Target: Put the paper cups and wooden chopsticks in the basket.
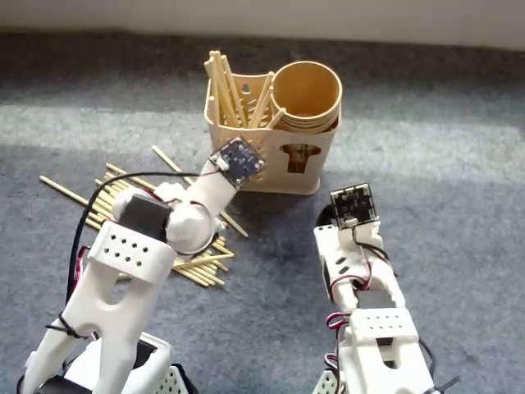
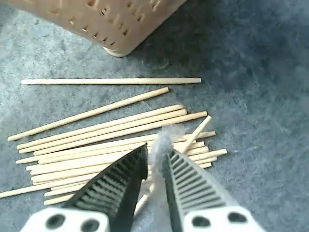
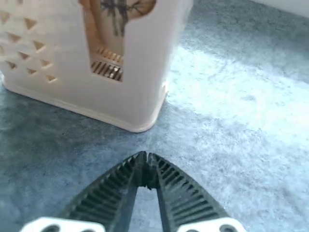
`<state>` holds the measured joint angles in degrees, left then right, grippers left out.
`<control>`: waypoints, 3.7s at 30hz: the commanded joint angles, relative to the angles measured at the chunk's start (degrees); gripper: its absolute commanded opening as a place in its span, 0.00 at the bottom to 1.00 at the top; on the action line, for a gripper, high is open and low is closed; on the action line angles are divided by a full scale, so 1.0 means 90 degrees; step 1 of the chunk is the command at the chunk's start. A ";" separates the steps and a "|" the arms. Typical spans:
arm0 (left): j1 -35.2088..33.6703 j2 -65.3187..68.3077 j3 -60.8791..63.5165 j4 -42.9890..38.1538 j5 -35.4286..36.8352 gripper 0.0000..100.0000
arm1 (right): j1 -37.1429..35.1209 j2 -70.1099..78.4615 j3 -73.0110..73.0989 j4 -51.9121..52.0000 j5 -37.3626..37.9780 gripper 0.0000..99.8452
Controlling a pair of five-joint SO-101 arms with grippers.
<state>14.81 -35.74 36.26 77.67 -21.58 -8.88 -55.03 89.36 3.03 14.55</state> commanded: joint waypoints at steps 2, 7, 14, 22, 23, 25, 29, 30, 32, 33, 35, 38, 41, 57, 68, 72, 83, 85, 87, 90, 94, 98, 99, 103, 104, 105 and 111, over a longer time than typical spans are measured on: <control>0.0249 -0.0073 0.0103 -0.0137 -0.0625 0.07 | 0.0532 -0.0142 -0.0249 -0.0415 0.0010 0.02; 0.0317 -0.0054 0.0444 -0.0400 -0.1045 0.07 | 0.0571 -0.0103 -0.0220 -0.0894 0.0020 0.02; 0.0357 -0.0054 0.1109 -0.0420 -0.1426 0.14 | 0.0552 -0.0093 -0.0210 -0.0884 0.0039 0.02; 0.0532 -0.0054 0.1773 -0.1455 -0.1407 0.14 | 0.0357 -0.0093 -0.0200 -0.0855 0.0049 0.02; 0.0611 -0.0054 0.1871 -0.1534 -0.1397 0.14 | 0.0357 -0.0093 -0.0200 -0.0855 0.0049 0.02; 0.0708 -0.0054 0.2007 -0.1651 -0.1397 0.14 | 0.0357 -0.0093 -0.0200 -0.0855 0.0049 0.02; 0.0708 -0.0044 0.2183 -0.2022 -0.1397 0.14 | 0.0347 -0.0093 -0.0200 -0.0855 0.0049 0.02; 0.0718 -0.0044 0.2232 -0.2100 -0.1397 0.14 | 0.0347 -0.0093 -0.0200 -0.0855 0.0049 0.02; 0.0728 0.0142 0.2261 -0.2217 -0.1397 0.14 | 0.0347 -0.0093 -0.0200 -0.0855 0.0049 0.02; 0.0718 0.0317 0.2242 -0.2286 -0.1397 0.14 | 0.0347 -0.0093 -0.0200 -0.0855 0.0049 0.02; 0.0689 0.0816 0.2085 -0.2374 -0.1387 0.12 | 0.0347 -0.0093 -0.0200 -0.0855 0.0049 0.02; 0.0650 0.1548 0.1724 -0.2374 -0.1387 0.11 | 0.0347 -0.0093 -0.0200 -0.0855 0.0049 0.02; 0.0611 0.1958 0.1490 -0.2393 -0.1231 0.11 | 0.0347 -0.0093 -0.0200 -0.0855 0.0049 0.02; 0.0650 0.2017 0.1460 -0.2364 -0.1153 0.01 | 0.0347 -0.0093 -0.0200 -0.0855 0.0049 0.02; 0.0669 0.0190 0.1431 -0.1612 -0.0596 0.01 | 0.0347 -0.0093 -0.0200 -0.0855 0.0049 0.02; 0.0669 -0.0845 0.1431 -0.1563 -0.0391 0.01 | 0.0347 -0.0093 -0.0200 -0.0855 0.0049 0.02; 0.0630 -0.1919 0.0308 -0.1162 0.0449 0.01 | 0.0347 -0.0083 -0.0200 -0.0855 0.0049 0.02; 0.0630 -0.1919 -0.0132 -0.1133 0.0713 0.01 | 0.0347 -0.0083 -0.0200 -0.0855 0.0049 0.02; 0.0659 -0.1919 -0.0523 -0.1172 0.1006 0.01 | 0.0337 -0.0083 -0.0190 -0.0855 0.0049 0.02; 0.0650 -0.1919 -0.1158 -0.1182 0.1543 0.01 | 0.0337 -0.0083 -0.0190 -0.0855 0.0049 0.02; 0.0620 -0.1919 -0.2212 -0.1543 0.2149 0.01 | 0.0337 -0.0083 -0.0190 -0.0855 0.0049 0.02; 0.0659 -0.1919 -0.3013 -0.2012 0.2598 0.01 | 0.0288 -0.0083 -0.0190 -0.0845 0.0049 0.02; 0.0659 -0.1919 -0.3140 -0.2168 0.2686 0.01 | 0.0259 -0.0083 -0.0190 -0.0845 0.0049 0.02; 0.0659 -0.1919 -0.3424 -0.2852 0.2921 0.01 | 0.0220 -0.0083 -0.0142 -0.0845 0.0049 0.02; 0.0659 -0.1919 -0.3433 -0.2999 0.2921 0.01 | 0.0210 -0.0083 -0.0122 -0.0855 0.0049 0.02; 0.0659 -0.1919 -0.3433 -0.3126 0.2921 0.01 | 0.0210 -0.0083 -0.0112 -0.0855 0.0049 0.02; 0.0630 -0.1919 -0.3590 -0.4044 0.2911 0.01 | 0.0210 -0.0083 -0.0122 -0.0864 0.0049 0.02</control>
<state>19.91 -52.62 6.81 44.97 4.18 -6.33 -55.03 89.36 -3.03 14.55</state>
